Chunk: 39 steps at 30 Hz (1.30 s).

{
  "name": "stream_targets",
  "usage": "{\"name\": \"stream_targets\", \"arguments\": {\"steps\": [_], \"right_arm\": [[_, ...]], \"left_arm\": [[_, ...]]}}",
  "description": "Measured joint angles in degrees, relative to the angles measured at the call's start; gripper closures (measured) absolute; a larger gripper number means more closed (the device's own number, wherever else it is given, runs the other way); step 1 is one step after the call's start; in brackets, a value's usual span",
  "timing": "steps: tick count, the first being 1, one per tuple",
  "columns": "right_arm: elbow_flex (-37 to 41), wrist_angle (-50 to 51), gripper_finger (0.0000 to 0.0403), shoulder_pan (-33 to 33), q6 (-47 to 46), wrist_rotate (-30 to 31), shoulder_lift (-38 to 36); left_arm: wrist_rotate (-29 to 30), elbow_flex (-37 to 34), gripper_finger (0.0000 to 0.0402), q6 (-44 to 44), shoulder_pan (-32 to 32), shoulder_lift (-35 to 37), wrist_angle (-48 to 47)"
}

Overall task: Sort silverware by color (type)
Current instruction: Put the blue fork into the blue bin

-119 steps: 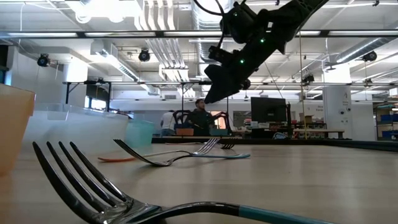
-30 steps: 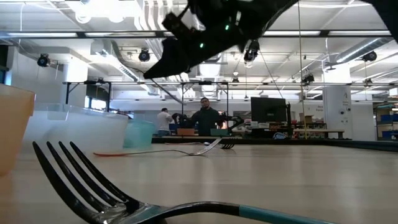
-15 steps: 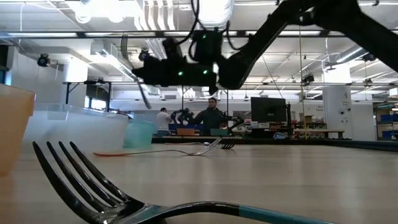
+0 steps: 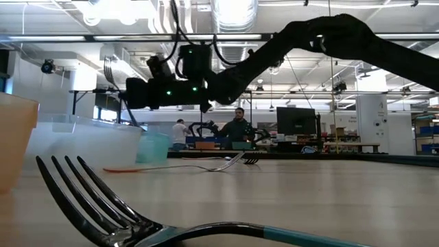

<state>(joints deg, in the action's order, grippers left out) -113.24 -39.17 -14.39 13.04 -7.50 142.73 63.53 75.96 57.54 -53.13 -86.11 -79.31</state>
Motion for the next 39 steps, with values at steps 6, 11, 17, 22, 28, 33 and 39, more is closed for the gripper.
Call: {"name": "stream_targets", "arguments": {"steps": [6, 11, 17, 22, 28, 33, 39], "right_arm": [[-5.15, 12.48, 0.0390, -0.15, 1.02, -0.01, 0.17], [-6.74, 21.12, 0.0390, -0.84, -0.90, 0.04, 0.23], [-6.81, 23.71, 0.0390, -1.57, -1.71, 0.08, 0.23], [-6.81, 23.74, 0.0390, -1.58, -5.06, 0.02, 0.23], [-6.81, 24.36, 0.0389, -1.68, -5.75, 0.02, 0.23], [-7.03, 26.62, 0.0357, -1.82, -5.60, -0.51, 0.23], [-7.42, 32.00, 0.0285, -1.90, -6.05, -0.44, -0.28]], "left_arm": [[-0.02, 0.00, 0.0306, 0.00, -0.48, 0.00, -0.05], [-0.10, 0.00, 0.0306, 0.22, -0.59, 0.00, -0.06], [-0.20, 0.00, 0.0306, 0.22, -0.59, 0.00, -0.04], [-0.22, 0.00, 0.0306, 0.22, -0.59, 0.00, -0.04], [-1.24, 0.00, 0.0306, 0.45, -0.59, 0.00, -0.02], [-1.25, -0.01, 0.0306, 1.38, -0.59, 0.00, -0.02], [-1.22, 0.00, 0.0306, 1.49, -0.59, 0.00, -0.07]]}}
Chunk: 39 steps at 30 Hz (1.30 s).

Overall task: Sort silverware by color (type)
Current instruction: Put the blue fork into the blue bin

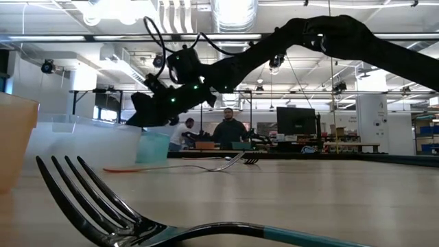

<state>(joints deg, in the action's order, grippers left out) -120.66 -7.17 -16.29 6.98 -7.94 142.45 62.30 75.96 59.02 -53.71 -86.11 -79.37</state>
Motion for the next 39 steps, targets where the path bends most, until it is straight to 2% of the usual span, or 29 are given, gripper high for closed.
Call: {"name": "stream_targets", "arguments": {"steps": [2, 6, 13, 17, 20, 26, 32, 35, 37, 39], "right_arm": [[0.00, 5.59, 0.0269, -0.01, -2.17, 0.31, -1.42], [0.02, 24.03, 0.0256, -0.51, -2.94, 0.32, -7.56], [0.40, 55.96, 0.0268, -2.57, 0.17, 0.43, -17.78], [4.07, 66.18, 0.0276, -4.63, -3.58, 0.40, -21.28], [9.96, 66.07, 0.0276, -6.05, -8.36, 0.56, -22.67], [21.05, 57.83, 0.0273, -6.47, -16.15, 0.49, -23.54], [23.48, 56.02, 0.0280, -6.51, -19.65, 8.42, -23.62], [23.57, 55.95, 0.0279, -6.54, -21.14, 9.50, -23.62], [23.74, 54.74, 0.0277, -6.53, -22.72, 9.52, -23.62], [23.94, 53.31, 0.0275, -6.51, -23.94, 9.54, -23.60]], "left_arm": [[0.00, -0.01, 0.0306, 0.01, 0.00, 0.00, -0.12], [-0.28, -0.02, 0.0306, 0.02, 0.00, 0.38, -1.81], [0.47, -0.02, 0.0306, 0.00, 0.25, 3.91, -5.21], [1.49, -0.43, 0.0306, -1.68, 0.28, 7.30, -5.57], [1.59, -1.90, 0.0306, -3.16, 0.35, 10.73, -5.58], [0.64, -7.06, 0.0306, -3.04, 0.57, 20.68, -5.47], [0.23, -13.19, 0.0306, -5.13, 0.57, 32.38, 2.71], [0.15, -17.18, 0.0306, -13.64, 0.57, 37.24, 13.30], [-0.71, -20.20, 0.0306, -23.07, 0.57, 39.99, 23.13], [-4.40, -23.68, 0.0306, -33.91, 0.59, 42.52, 34.31]]}}
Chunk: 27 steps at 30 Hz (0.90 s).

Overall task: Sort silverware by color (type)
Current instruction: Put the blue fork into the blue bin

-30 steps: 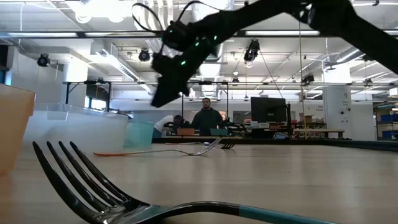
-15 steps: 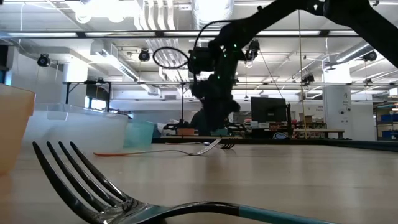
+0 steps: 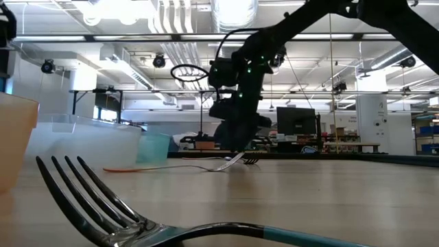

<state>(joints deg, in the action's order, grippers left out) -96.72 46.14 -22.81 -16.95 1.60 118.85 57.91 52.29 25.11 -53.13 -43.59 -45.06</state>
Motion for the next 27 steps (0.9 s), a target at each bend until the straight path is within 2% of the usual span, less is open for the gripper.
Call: {"name": "stream_targets", "arguments": {"steps": [3, 6, 9, 12, 14, 17, 21, 24, 27], "right_arm": [[0.68, -1.28, 0.0271, -0.11, -1.07, 1.17, 0.02], [1.16, -1.14, 0.0268, -0.38, -1.75, 4.37, 0.09], [1.45, -1.49, 0.0268, -0.66, -2.68, 4.59, 0.09], [2.28, -2.46, 0.0268, -0.70, -3.17, 4.64, 0.09], [3.52, -2.92, 0.0268, -0.72, -4.33, 4.61, 0.11], [5.74, -4.11, 0.0271, -0.72, -5.70, 4.46, 0.11], [7.20, -6.20, 0.0280, -0.72, -5.65, 4.52, 0.02], [7.53, -7.42, 0.0304, -0.70, -5.55, 4.47, 0.02], [7.55, -8.41, 0.0351, -0.70, -5.10, 4.47, 0.02]], "left_arm": [[-9.04, -5.69, 0.0306, -16.48, 0.06, 2.87, 17.39], [-16.99, -10.63, 0.0306, -28.17, 0.05, 4.77, 31.92], [-17.81, -13.79, 0.0306, -36.29, 0.07, 5.48, 40.20], [-14.16, -15.34, 0.0306, -42.42, 0.07, 5.38, 45.97], [-10.53, -15.77, 0.0306, -42.52, 0.07, 5.14, 49.34], [-5.84, -15.96, 0.0306, -36.24, 0.09, 4.41, 51.07], [-2.78, -16.28, 0.0306, -30.10, 0.09, 2.61, 51.16], [-0.79, -16.95, 0.0306, -23.09, 0.09, 0.07, 51.17], [2.95, -17.92, 0.0306, -16.66, 0.09, -3.93, 51.42]]}}
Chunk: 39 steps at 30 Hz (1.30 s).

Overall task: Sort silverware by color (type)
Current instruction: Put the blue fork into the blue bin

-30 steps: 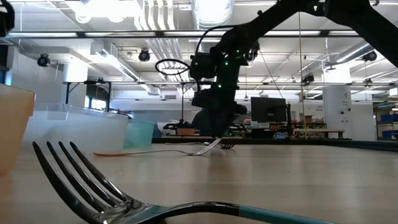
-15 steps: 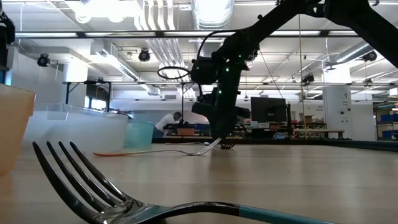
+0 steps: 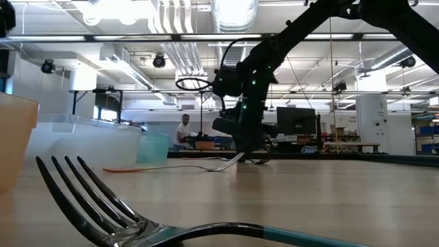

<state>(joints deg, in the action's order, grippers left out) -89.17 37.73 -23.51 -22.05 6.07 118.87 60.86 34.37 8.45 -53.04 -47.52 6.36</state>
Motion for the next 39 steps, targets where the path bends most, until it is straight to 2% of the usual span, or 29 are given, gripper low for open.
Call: {"name": "stream_targets", "arguments": {"steps": [3, 7, 12, 15, 19, 24, 29, 32, 36, 39], "right_arm": [[0.00, -0.40, 0.0385, -0.02, 0.70, 0.45, 0.00], [-0.22, -0.43, 0.0390, -0.04, 0.98, 1.07, 0.00], [-1.77, -1.66, 0.0392, 0.81, 1.15, 2.00, -1.05], [-3.43, -6.16, 0.0392, 2.15, 1.14, 1.33, -2.54], [-4.64, -18.40, 0.0393, 4.20, 1.89, -0.74, -2.92], [-4.55, -47.27, 0.0393, 7.48, 3.63, -3.48, -2.63], [-4.33, -67.03, 0.0393, 10.49, 10.05, -3.49, 1.16], [-4.74, -71.89, 0.0393, 11.40, 12.14, -3.49, 4.20], [-7.35, -72.33, 0.0393, 11.38, 12.07, -3.65, 9.35], [-11.05, -71.97, 0.0393, 11.02, 12.58, -6.44, 13.49]], "left_arm": [[3.34, -1.01, 0.0306, 4.82, 0.00, -4.67, -0.07], [6.10, -0.22, 0.0306, 4.48, -0.02, -8.35, -0.09], [6.07, 3.52, 0.0306, 4.30, -0.52, -10.08, -0.25], [6.09, 4.75, 0.0306, 4.26, -1.29, -11.25, -1.84], [5.95, 5.21, 0.0306, 4.26, -1.53, -12.44, -4.16], [6.01, 5.29, 0.0306, 4.26, -1.53, -12.19, -3.99], [6.05, 5.29, 0.0306, 4.08, -1.53, -12.01, -4.05], [6.05, 5.29, 0.0306, 4.08, -1.53, -12.01, -4.32], [6.05, 5.29, 0.0306, 4.08, -1.53, -11.98, -4.34], [6.05, 5.29, 0.0306, 4.07, -1.53, -11.98, -4.32]]}}
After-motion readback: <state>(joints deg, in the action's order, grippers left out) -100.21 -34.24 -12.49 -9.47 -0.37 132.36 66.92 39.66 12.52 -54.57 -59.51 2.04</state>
